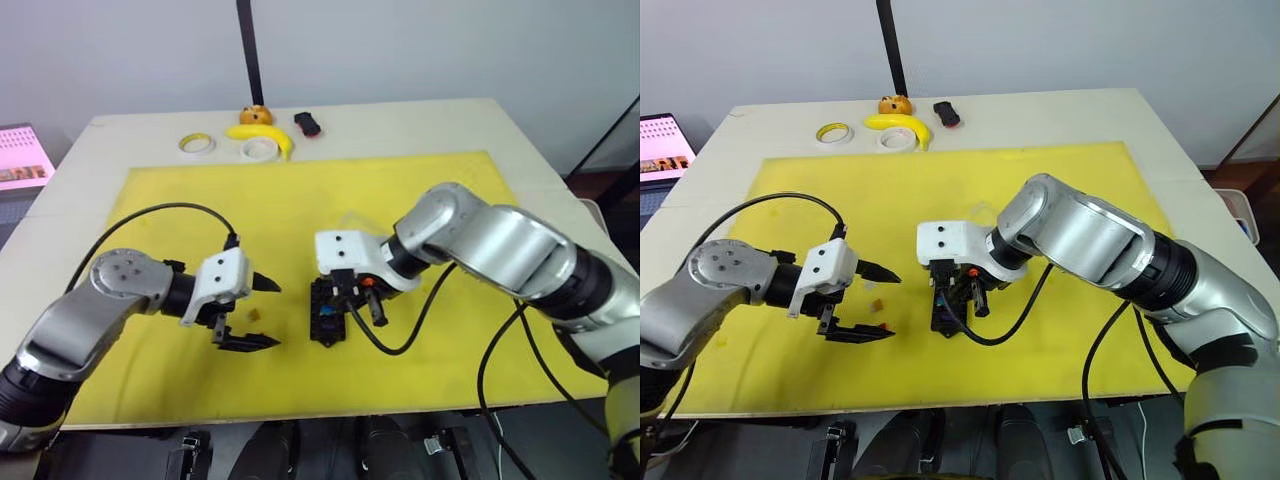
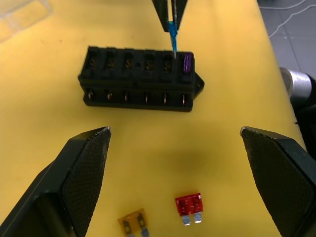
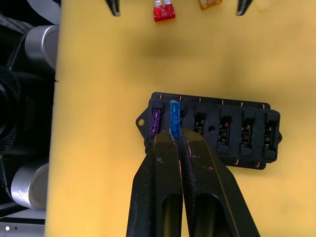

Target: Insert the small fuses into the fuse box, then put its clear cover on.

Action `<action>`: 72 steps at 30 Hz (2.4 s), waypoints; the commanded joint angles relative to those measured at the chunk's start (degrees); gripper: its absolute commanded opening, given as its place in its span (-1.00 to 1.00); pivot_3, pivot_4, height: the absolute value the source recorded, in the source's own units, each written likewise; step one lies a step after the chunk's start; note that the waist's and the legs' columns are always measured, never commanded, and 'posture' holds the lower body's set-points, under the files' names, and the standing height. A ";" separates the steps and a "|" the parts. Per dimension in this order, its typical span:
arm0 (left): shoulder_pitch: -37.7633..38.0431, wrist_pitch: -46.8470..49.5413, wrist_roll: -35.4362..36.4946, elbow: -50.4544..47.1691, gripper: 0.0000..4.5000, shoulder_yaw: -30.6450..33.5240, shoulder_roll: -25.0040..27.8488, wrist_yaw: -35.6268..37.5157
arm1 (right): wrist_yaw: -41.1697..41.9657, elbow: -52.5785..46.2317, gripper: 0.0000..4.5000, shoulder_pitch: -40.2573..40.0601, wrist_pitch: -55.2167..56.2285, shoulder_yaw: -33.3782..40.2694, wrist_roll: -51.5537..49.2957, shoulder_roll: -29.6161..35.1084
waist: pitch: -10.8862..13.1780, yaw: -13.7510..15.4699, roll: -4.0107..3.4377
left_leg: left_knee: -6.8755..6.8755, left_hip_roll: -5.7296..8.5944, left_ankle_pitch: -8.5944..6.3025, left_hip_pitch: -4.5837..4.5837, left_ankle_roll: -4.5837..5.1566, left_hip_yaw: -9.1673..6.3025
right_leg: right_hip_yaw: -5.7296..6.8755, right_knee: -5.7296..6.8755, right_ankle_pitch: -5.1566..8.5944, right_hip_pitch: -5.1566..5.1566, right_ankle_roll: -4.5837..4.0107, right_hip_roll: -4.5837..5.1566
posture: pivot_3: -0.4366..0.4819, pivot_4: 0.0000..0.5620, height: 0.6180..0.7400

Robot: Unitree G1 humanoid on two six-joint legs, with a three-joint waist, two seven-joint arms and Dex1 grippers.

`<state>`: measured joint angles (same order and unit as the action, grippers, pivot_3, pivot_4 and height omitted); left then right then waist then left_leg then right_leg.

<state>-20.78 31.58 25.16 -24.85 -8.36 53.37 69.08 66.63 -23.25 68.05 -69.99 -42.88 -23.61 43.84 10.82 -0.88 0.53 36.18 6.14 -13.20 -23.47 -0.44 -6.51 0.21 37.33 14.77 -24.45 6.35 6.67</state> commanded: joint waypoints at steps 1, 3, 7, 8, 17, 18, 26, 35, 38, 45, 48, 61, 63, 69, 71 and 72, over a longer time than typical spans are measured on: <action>-0.40 -0.97 -1.03 -1.64 0.96 -0.16 -0.88 -1.43 | -0.30 0.10 -1.00 1.13 0.43 -0.36 1.39 -0.44 | 0.00 0.07 0.00 | 0.01 0.00 0.00 0.00 0.00 0.00 | 0.00 0.00 0.00 0.00 0.00 0.00 | -0.05 -0.47 1.00; -0.40 -0.81 -1.37 -1.81 0.96 -0.30 -1.41 -2.00 | -0.45 0.25 -1.00 0.95 0.43 -0.81 1.85 -0.53 | 0.00 0.08 0.00 | 0.01 0.01 0.00 0.00 0.00 0.00 | 0.00 0.00 0.00 0.01 0.00 0.00 | -0.05 -0.47 1.00; -0.26 -0.71 -1.70 -2.10 0.96 -0.41 -1.81 -2.49 | -0.28 -0.05 -1.00 0.81 0.37 -1.26 2.13 -0.30 | 0.00 -0.05 0.00 | 0.00 0.01 0.00 0.00 0.00 0.00 | 0.00 0.00 0.00 0.00 0.00 -0.01 | -0.05 -0.47 1.00; -0.27 -0.84 -1.87 -2.04 0.96 -0.52 -1.90 -2.56 | -0.22 -0.08 -1.00 0.77 0.42 -1.28 2.19 -0.33 | 0.00 -0.06 0.00 | 0.00 0.00 0.00 0.00 0.00 0.00 | 0.00 0.00 0.00 0.00 0.00 -0.01 | -0.05 -0.47 1.00; -0.20 -1.44 -2.72 -1.45 0.96 -1.33 -2.85 -3.45 | 0.81 -0.30 -1.00 0.82 0.48 -1.77 2.40 -0.29 | 0.00 -0.02 0.00 | 0.01 0.01 0.00 0.00 0.00 0.00 | 0.00 0.01 0.00 0.00 0.00 -0.01 | -0.05 -0.47 1.00; -0.13 -1.58 -2.84 -1.29 0.96 -1.49 -3.15 -3.69 | 0.97 -0.27 -1.00 0.98 0.25 -1.85 2.33 -0.35 | 0.00 0.00 0.00 | 0.01 0.01 0.00 0.00 0.00 0.00 | 0.00 0.01 0.00 0.00 0.00 -0.01 | -0.05 -0.47 1.00; 0.08 -1.40 -2.81 -1.28 0.96 -1.67 -4.46 -4.49 | 1.59 -0.32 -1.00 1.22 -0.36 -2.17 2.53 -0.61 | 0.00 -0.03 0.00 | 0.01 0.01 0.00 0.00 -0.01 0.00 | 0.00 0.01 0.00 0.00 0.00 -0.01 | -0.05 -0.47 1.00; 0.37 -2.39 -4.03 -1.21 0.96 -2.13 -4.05 -3.79 | 0.75 -0.08 -1.00 0.72 0.59 -2.98 3.80 -0.84 | 0.00 0.01 0.00 | 0.01 0.01 0.00 0.00 0.00 0.00 | 0.00 0.01 0.00 0.00 0.00 -0.01 | -0.05 -0.47 1.00; 0.51 -2.47 -3.97 -1.59 0.96 -2.25 -3.94 -3.30 | 0.59 -0.12 -1.00 0.66 0.50 -3.21 3.89 -0.88 | 0.00 -0.01 0.00 | 0.01 0.01 0.00 0.00 0.00 0.00 | 0.00 0.01 0.00 0.00 0.00 -0.01 | -0.05 -0.47 1.00; 0.68 -3.57 -5.50 -1.15 0.96 -2.63 -4.03 -3.03 | 0.00 -0.44 -1.00 0.40 0.44 -3.93 4.26 -0.92 | 0.00 0.00 0.00 | 0.01 0.01 0.00 0.00 0.00 0.00 | 0.00 0.01 0.00 0.00 0.00 -0.01 | -0.05 -0.47 1.00; 0.71 -3.57 -5.60 -1.18 0.96 -2.58 -4.25 -3.03 | -0.42 -0.45 -1.00 0.22 0.72 -4.48 4.83 -0.99 | 0.00 0.00 0.00 | 0.01 0.01 0.00 0.00 0.00 0.00 | 0.00 0.01 0.00 0.00 0.00 -0.02 | -0.05 -0.47 1.00; 0.71 -3.23 -5.87 -1.45 0.96 -2.40 -4.55 -3.47 | -0.58 -0.39 -1.00 0.06 2.16 -6.75 7.09 -0.75 | -0.01 -0.07 0.01 | 0.02 0.01 0.00 0.00 -0.01 0.00 | 0.00 0.02 0.00 0.01 0.00 -0.02 | -0.05 -0.47 1.00; 0.80 -3.07 -5.81 -1.62 0.96 -2.39 -4.57 -3.59 | -0.48 -0.74 -1.00 -0.08 2.64 -6.82 7.37 -0.73 | -0.01 -0.09 0.00 | 0.02 0.01 0.00 0.01 -0.01 0.00 | 0.00 0.03 0.00 0.01 0.00 -0.04 | -0.05 -0.47 1.00; 1.08 -3.43 -6.05 -1.41 0.96 -2.34 -4.36 -3.54 | 0.33 -1.35 -1.00 -0.13 3.51 -7.24 8.19 -0.65 | -0.01 -0.12 0.00 | 0.02 0.00 0.01 0.01 -0.01 0.00 | 0.00 0.03 0.00 0.01 0.00 -0.14 | -0.05 -0.47 1.00; 0.95 -3.44 -6.07 -1.29 0.96 -2.29 -4.40 -3.56 | 0.58 -1.50 -1.00 -0.16 3.65 -7.22 8.39 -0.66 | -0.01 -0.11 0.00 | 0.03 0.00 0.01 0.01 -0.01 0.00 | 0.00 0.03 0.00 0.01 0.00 -0.14 | -0.05 -0.47 1.00; 0.87 -3.43 -6.08 -1.24 0.96 -2.29 -4.44 -3.58 | 0.68 -1.55 -1.00 -0.20 3.73 -7.20 8.49 -0.65 | -0.01 -0.11 0.00 | 0.02 -0.01 0.01 0.01 -0.01 0.00 | 0.00 0.03 0.00 0.01 0.00 -0.14 | -0.05 -0.47 1.00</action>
<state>-19.85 29.15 19.22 -25.34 -11.21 48.81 65.74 67.20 -23.62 67.77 -66.60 -49.33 -15.94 43.18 10.81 -1.00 0.53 36.21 6.14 -13.20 -23.46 -0.45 -6.52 0.21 37.36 14.77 -24.45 6.35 6.53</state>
